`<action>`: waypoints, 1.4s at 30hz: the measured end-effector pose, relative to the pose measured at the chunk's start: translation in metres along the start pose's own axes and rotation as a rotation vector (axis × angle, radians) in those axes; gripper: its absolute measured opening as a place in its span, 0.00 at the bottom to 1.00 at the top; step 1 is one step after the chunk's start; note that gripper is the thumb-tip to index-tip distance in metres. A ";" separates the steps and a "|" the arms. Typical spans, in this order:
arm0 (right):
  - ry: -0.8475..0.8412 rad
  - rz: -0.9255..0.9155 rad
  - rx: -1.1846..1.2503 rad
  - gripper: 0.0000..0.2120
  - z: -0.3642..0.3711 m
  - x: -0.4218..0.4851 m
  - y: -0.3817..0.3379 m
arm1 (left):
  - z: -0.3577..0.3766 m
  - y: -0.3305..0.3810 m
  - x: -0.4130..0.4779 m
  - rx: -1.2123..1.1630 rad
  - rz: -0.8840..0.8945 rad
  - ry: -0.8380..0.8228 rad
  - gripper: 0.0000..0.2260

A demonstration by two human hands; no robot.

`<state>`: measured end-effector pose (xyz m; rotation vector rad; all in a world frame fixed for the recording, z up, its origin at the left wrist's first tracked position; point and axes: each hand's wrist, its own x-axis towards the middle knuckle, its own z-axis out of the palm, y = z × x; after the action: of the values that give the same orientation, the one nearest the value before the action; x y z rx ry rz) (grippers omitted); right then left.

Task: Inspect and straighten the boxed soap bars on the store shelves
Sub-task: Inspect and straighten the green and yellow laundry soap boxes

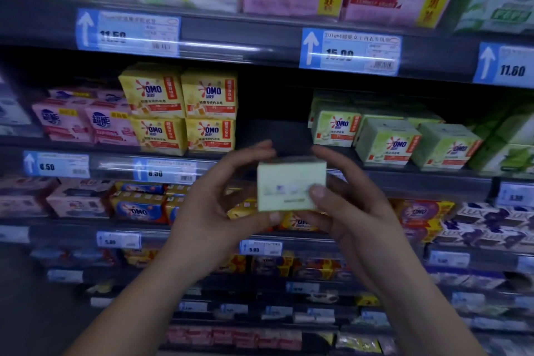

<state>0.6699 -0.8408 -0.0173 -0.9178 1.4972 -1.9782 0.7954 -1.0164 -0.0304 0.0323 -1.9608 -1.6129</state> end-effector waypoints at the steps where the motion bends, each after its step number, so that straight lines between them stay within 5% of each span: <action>1: -0.037 -0.035 -0.051 0.31 0.001 0.000 0.000 | -0.003 0.001 -0.001 -0.060 -0.038 -0.013 0.33; 9: -0.220 -0.159 -0.193 0.39 0.007 0.000 -0.003 | -0.006 0.009 -0.006 -0.151 0.004 0.005 0.31; 17: -0.126 -0.069 -0.218 0.29 0.008 -0.001 -0.001 | -0.008 0.008 -0.009 -0.053 -0.025 -0.059 0.39; 21: -0.040 0.071 0.007 0.20 0.015 0.002 0.004 | -0.008 0.007 -0.010 -0.025 0.012 -0.070 0.40; 26: -0.018 0.301 0.229 0.26 0.024 0.000 0.006 | -0.003 0.010 -0.008 0.136 0.035 0.077 0.34; 31: -0.088 0.332 0.299 0.32 0.021 0.002 0.007 | 0.003 0.014 -0.006 0.153 0.052 0.136 0.25; 34: -0.118 0.272 0.325 0.34 0.017 -0.001 0.007 | 0.002 0.009 -0.008 0.049 -0.089 0.208 0.24; 37: -0.059 0.095 0.189 0.20 0.017 -0.005 0.008 | 0.007 0.007 -0.007 -0.348 -0.241 0.188 0.19; 42: -0.012 -0.034 0.070 0.23 0.022 -0.008 0.005 | 0.014 0.009 -0.005 -0.698 -0.319 0.153 0.14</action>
<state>0.6917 -0.8505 -0.0203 -0.9301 1.4056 -2.0322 0.7967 -1.0000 -0.0259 0.1927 -1.2362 -2.3460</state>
